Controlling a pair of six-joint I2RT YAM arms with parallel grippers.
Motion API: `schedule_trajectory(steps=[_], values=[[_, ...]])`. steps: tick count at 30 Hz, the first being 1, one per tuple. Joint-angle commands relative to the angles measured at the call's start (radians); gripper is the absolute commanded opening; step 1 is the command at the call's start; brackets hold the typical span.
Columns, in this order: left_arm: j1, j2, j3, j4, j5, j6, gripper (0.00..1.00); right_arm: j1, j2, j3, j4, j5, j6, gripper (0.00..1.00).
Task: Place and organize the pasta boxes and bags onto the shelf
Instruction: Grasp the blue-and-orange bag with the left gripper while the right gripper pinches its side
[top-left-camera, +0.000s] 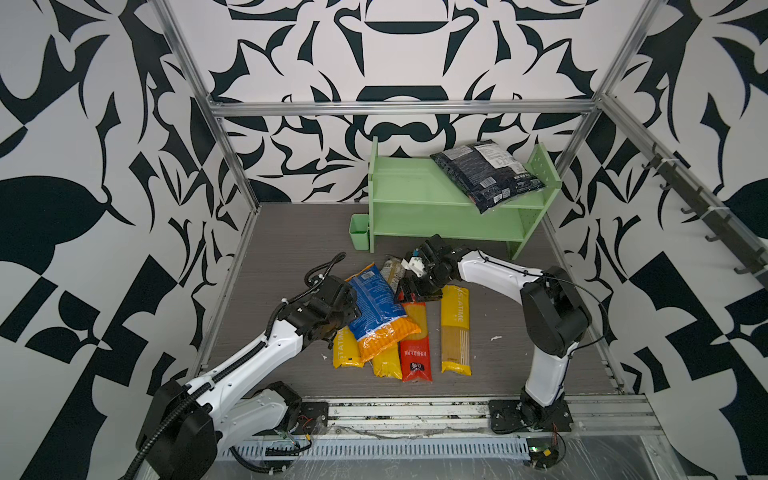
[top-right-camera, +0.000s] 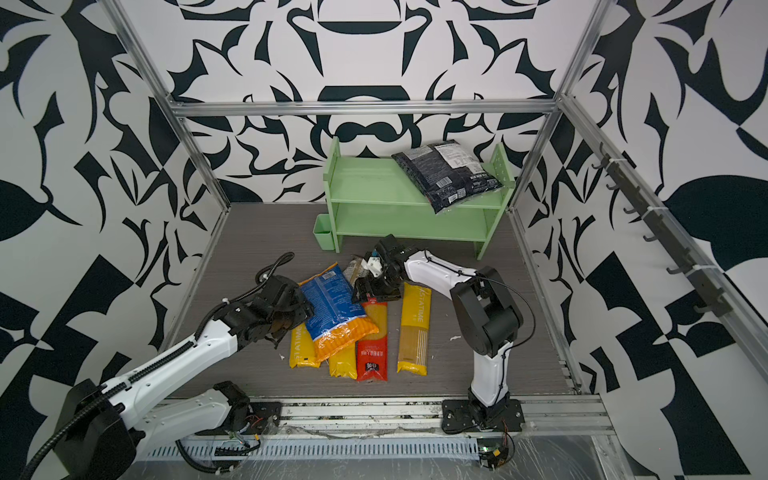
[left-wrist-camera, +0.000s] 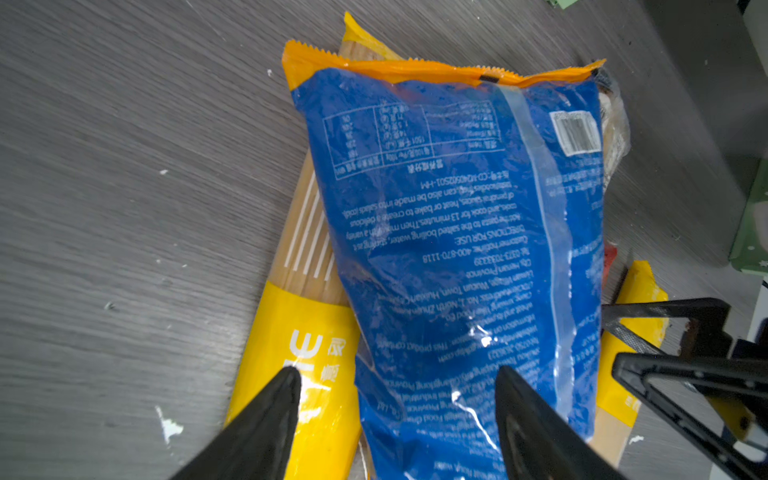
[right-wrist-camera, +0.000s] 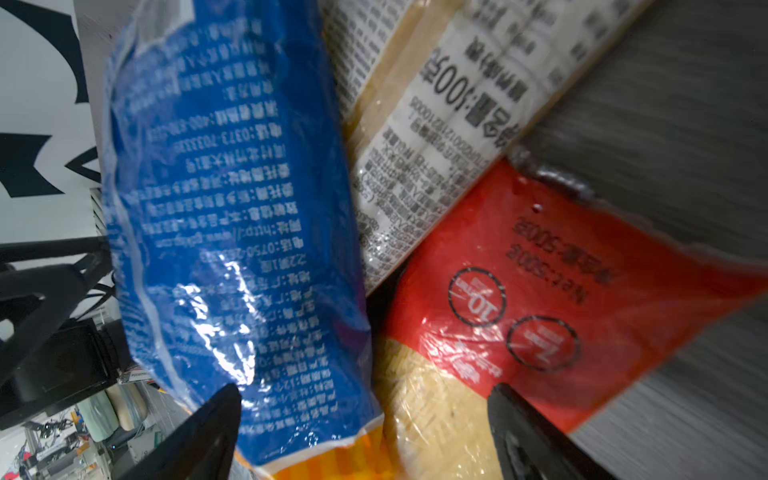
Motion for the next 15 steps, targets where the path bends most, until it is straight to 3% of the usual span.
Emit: schedule_trajectory(steps=[1, 15], values=[[0.003, 0.014, -0.027, 0.017, -0.026, -0.024, 0.74, 0.014, -0.008, 0.041, 0.02, -0.032, -0.03, 0.95], [0.034, 0.23, 0.03, 0.155, 0.061, 0.078, 0.54, 0.056, 0.082, 0.107, 0.011, -0.066, -0.06, 0.91]])
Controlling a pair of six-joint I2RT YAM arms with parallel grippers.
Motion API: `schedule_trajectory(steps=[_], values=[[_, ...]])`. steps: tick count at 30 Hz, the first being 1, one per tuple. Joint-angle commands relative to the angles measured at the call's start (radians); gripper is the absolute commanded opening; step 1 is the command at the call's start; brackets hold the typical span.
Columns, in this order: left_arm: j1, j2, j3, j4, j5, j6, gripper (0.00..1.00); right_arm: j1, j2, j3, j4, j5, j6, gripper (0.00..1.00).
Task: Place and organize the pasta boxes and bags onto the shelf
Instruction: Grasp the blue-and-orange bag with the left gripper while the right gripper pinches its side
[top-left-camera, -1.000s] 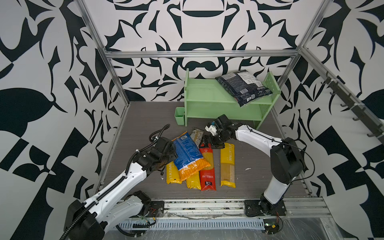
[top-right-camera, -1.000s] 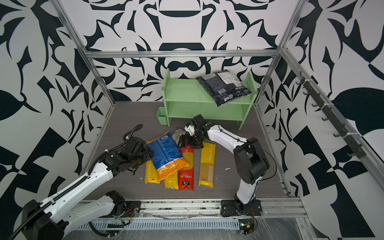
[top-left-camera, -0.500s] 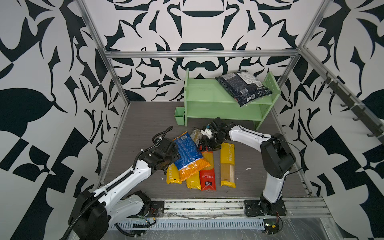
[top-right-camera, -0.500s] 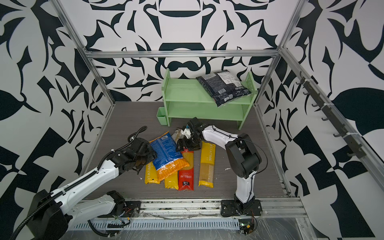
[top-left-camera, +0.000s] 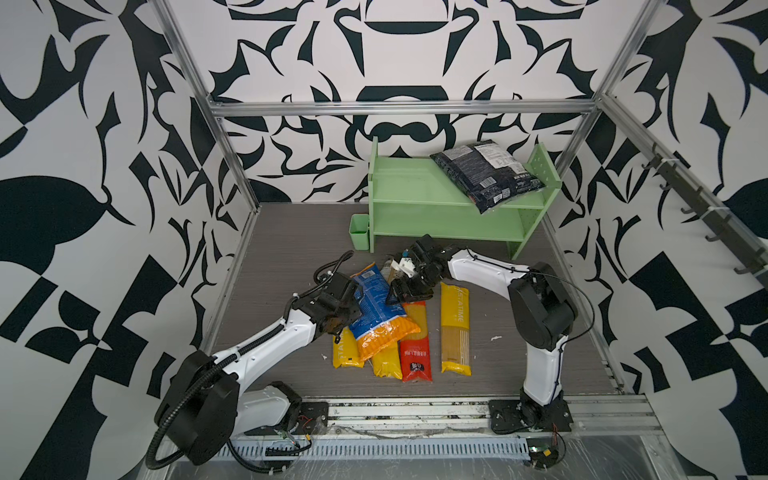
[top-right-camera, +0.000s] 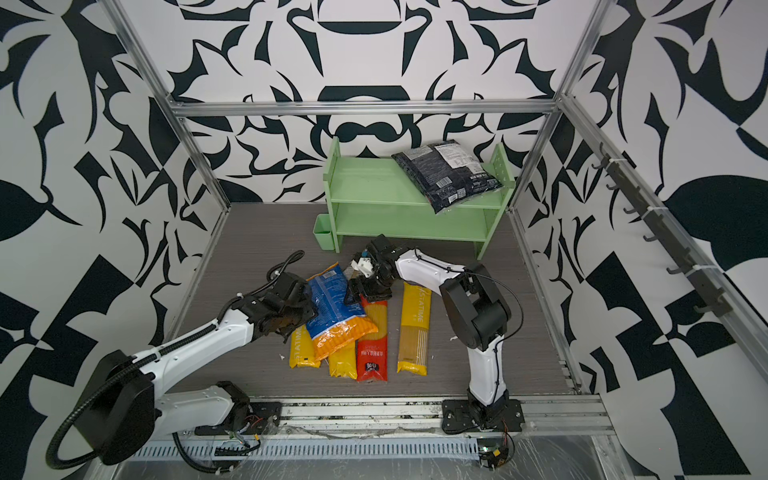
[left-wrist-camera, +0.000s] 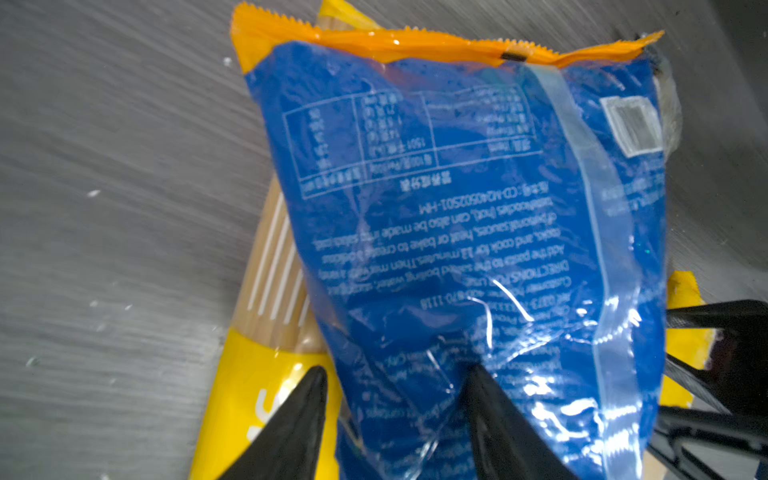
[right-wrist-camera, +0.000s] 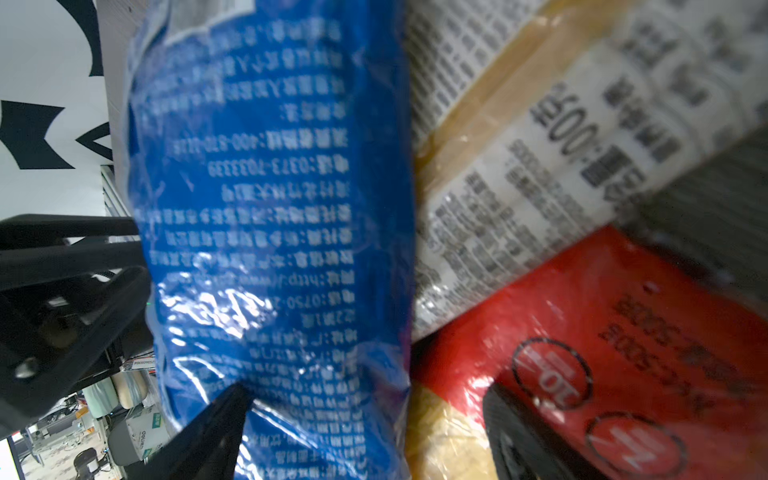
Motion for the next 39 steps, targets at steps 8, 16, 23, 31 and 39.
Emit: schedule_trajectory(steps=[8, 16, 23, 31, 39], values=[[0.044, 0.155, 0.07, 0.092, 0.118, 0.084, 0.44, 0.031, 0.024, 0.02, 0.051, -0.084, 0.002, 0.9], [0.056, 0.303, 0.118, 0.202, 0.249, 0.129, 0.17, 0.033, 0.014, 0.001, 0.095, -0.125, 0.04, 0.79], [0.059, 0.405, 0.158, 0.283, 0.38, 0.155, 0.04, 0.044, -0.002, 0.011, 0.152, -0.173, 0.091, 0.76], [0.059, 0.426, 0.102, 0.443, 0.517, 0.149, 0.02, 0.043, 0.012, -0.004, 0.301, -0.204, 0.159, 0.86], [0.059, 0.452, 0.078, 0.554, 0.641, 0.153, 0.02, 0.042, 0.026, 0.034, 0.386, -0.195, 0.208, 0.88]])
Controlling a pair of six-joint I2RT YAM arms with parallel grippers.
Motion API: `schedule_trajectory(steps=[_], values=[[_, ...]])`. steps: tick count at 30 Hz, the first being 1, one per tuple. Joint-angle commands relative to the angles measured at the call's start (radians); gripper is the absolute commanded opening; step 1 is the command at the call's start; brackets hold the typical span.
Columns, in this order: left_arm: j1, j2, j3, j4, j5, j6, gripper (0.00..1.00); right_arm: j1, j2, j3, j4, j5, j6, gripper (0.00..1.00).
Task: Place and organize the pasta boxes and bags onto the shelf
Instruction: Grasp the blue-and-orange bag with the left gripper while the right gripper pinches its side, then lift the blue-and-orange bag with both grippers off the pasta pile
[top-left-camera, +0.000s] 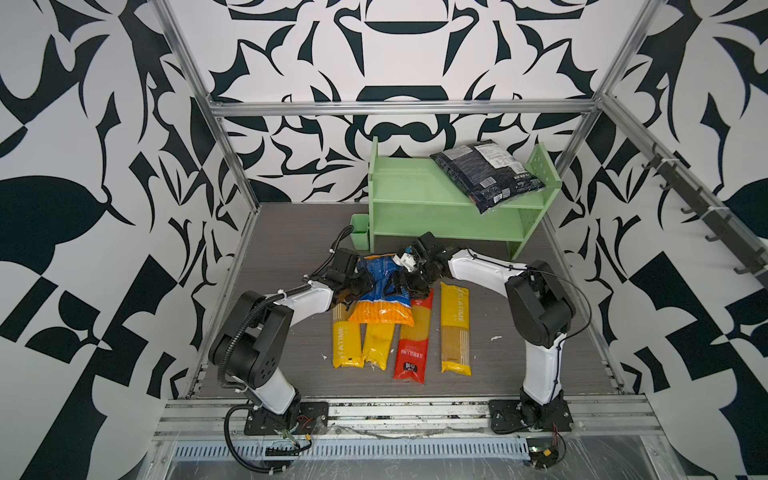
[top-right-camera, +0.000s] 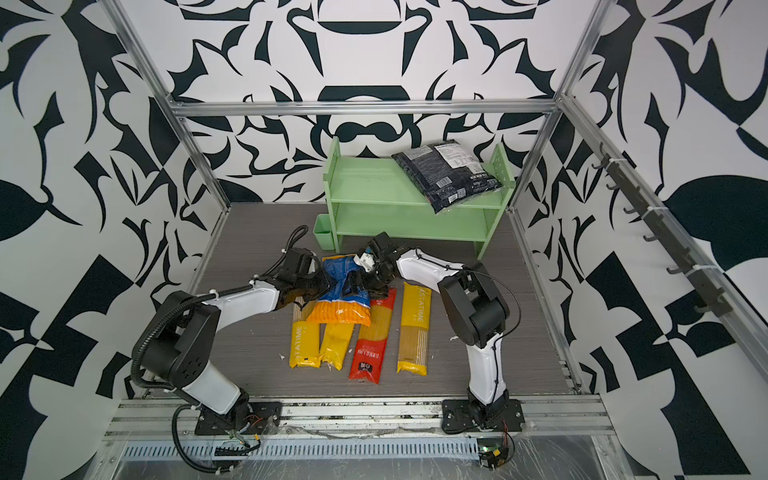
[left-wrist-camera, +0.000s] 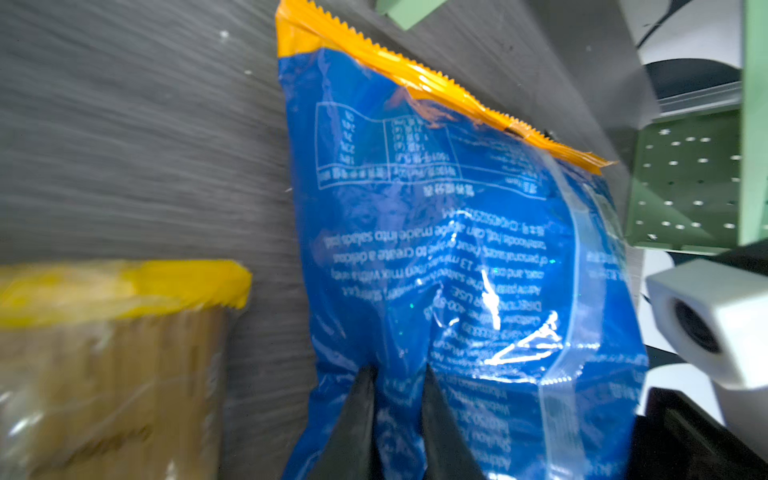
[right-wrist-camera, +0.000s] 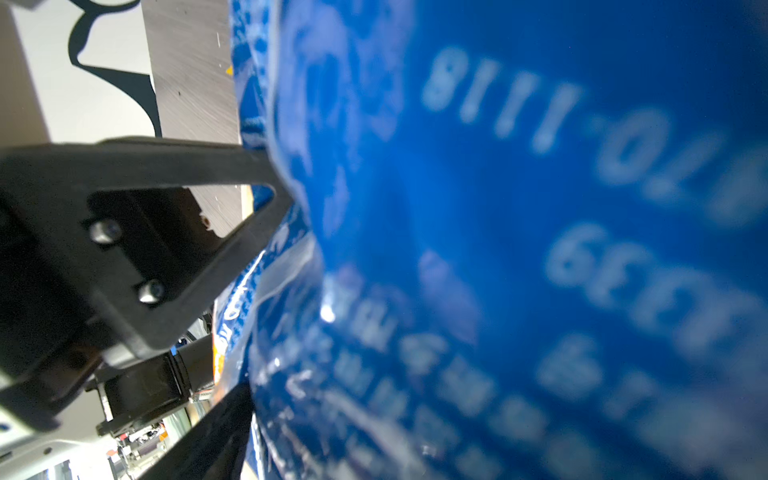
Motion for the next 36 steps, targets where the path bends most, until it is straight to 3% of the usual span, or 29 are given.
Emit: schedule_trajectory(steps=[1, 7, 15, 28, 31, 33, 36], values=[[-0.069, 0.071, -0.034, 0.051, 0.301, -0.009, 0.02, 0.058, 0.01, 0.05, 0.262, -0.122, -0.003, 0.88], [-0.071, 0.052, -0.047, 0.086, 0.398, 0.002, 0.02, 0.058, 0.007, 0.062, 0.313, -0.133, 0.035, 0.87], [-0.09, 0.017, -0.037, 0.091, 0.488, 0.028, 0.02, 0.062, -0.041, 0.111, 0.312, -0.151, 0.057, 0.77], [-0.11, -0.002, -0.002, 0.058, 0.518, 0.063, 0.01, 0.099, -0.087, 0.21, 0.191, -0.146, -0.003, 0.72], [-0.11, -0.002, 0.012, 0.061, 0.529, 0.068, 0.01, 0.1, -0.061, 0.206, 0.224, -0.16, 0.006, 0.74], [-0.112, 0.015, 0.024, 0.077, 0.561, 0.065, 0.01, 0.102, -0.03, 0.205, 0.266, -0.172, 0.035, 0.83], [-0.121, 0.041, 0.048, 0.09, 0.603, 0.065, 0.03, 0.103, 0.007, 0.215, 0.307, -0.184, 0.058, 0.86]])
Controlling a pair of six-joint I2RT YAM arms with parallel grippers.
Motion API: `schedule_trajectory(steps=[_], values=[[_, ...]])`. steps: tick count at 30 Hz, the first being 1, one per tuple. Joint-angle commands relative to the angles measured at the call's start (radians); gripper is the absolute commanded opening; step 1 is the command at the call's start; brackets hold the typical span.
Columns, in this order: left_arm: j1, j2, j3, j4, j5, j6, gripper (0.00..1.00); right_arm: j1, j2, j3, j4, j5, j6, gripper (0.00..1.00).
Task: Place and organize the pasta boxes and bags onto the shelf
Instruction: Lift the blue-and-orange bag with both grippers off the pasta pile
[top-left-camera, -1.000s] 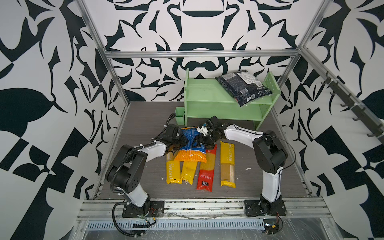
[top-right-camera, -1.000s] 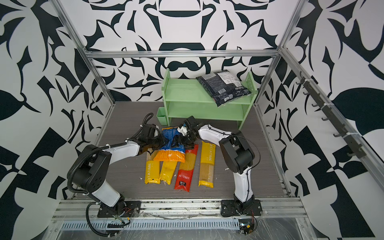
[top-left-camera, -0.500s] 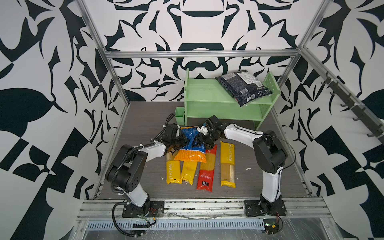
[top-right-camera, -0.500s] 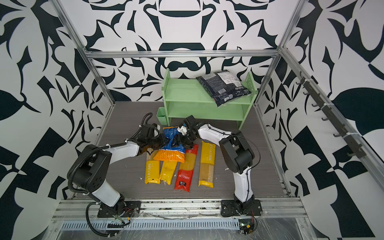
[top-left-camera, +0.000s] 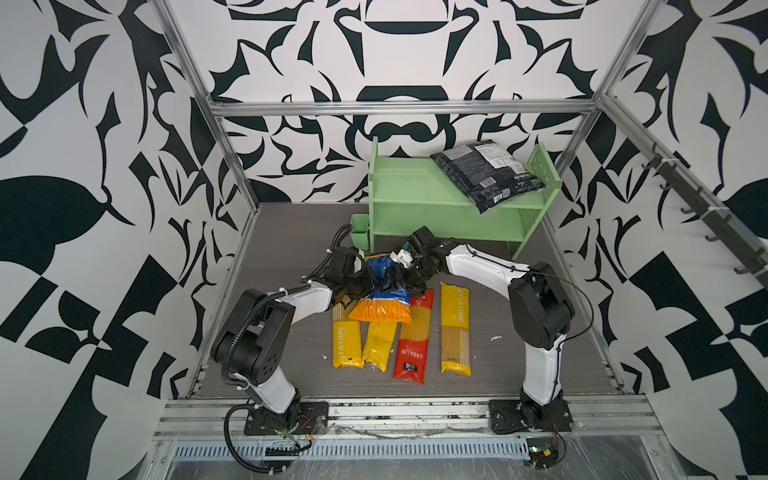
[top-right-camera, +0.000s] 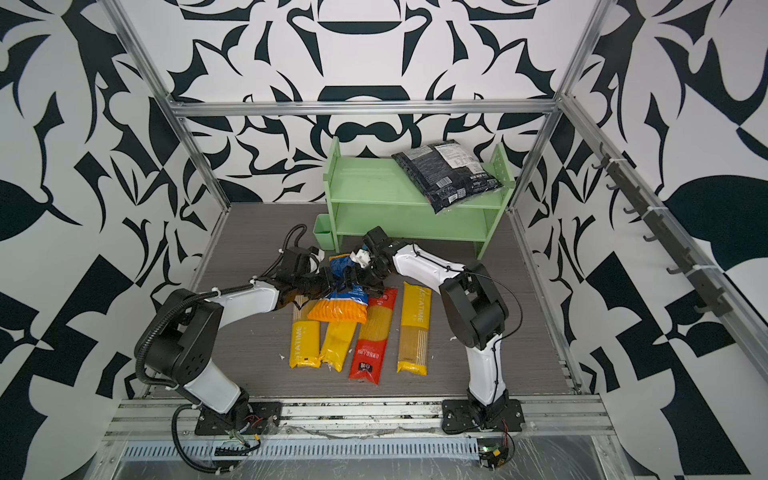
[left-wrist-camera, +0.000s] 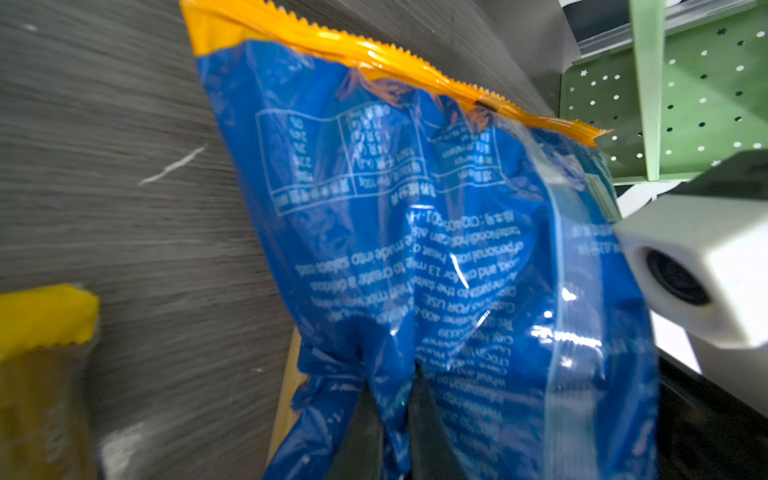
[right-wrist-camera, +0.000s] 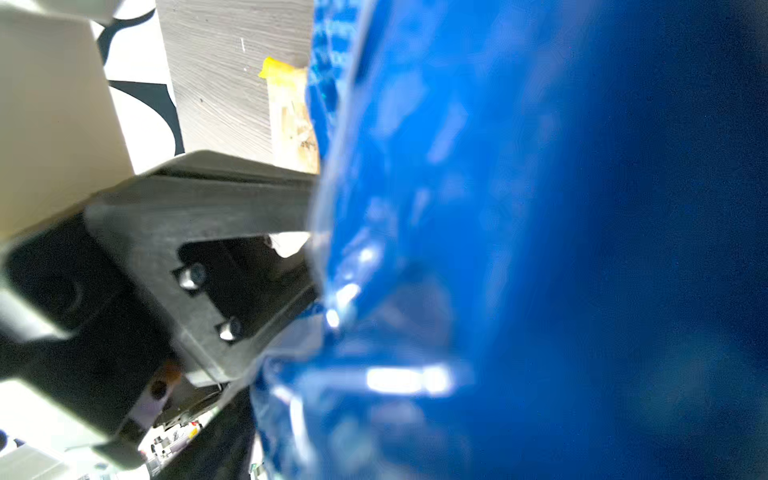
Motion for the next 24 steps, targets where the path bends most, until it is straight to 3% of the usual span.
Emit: schedule_trajectory(steps=[1, 7, 12, 17, 21, 24], values=[[-0.136, 0.034, 0.05, 0.02, 0.403, 0.003, 0.03, 0.076, 0.019, 0.12, 0.415, -0.176, -0.019, 0.87], [-0.138, 0.013, 0.063, -0.024, 0.402, 0.034, 0.04, 0.075, 0.05, 0.154, 0.395, -0.177, -0.015, 0.85], [-0.131, -0.029, 0.044, -0.054, 0.372, 0.046, 0.04, 0.074, 0.014, 0.154, 0.358, -0.174, -0.03, 0.58], [-0.121, -0.053, 0.013, -0.077, 0.316, 0.061, 0.09, 0.068, -0.046, 0.134, 0.305, -0.164, -0.047, 0.4], [-0.101, -0.068, -0.004, -0.099, 0.286, 0.067, 0.24, 0.056, -0.076, 0.102, 0.33, -0.162, -0.007, 0.32], [-0.08, -0.124, -0.013, -0.162, 0.217, 0.097, 0.44, 0.047, -0.093, 0.085, 0.331, -0.159, 0.002, 0.29]])
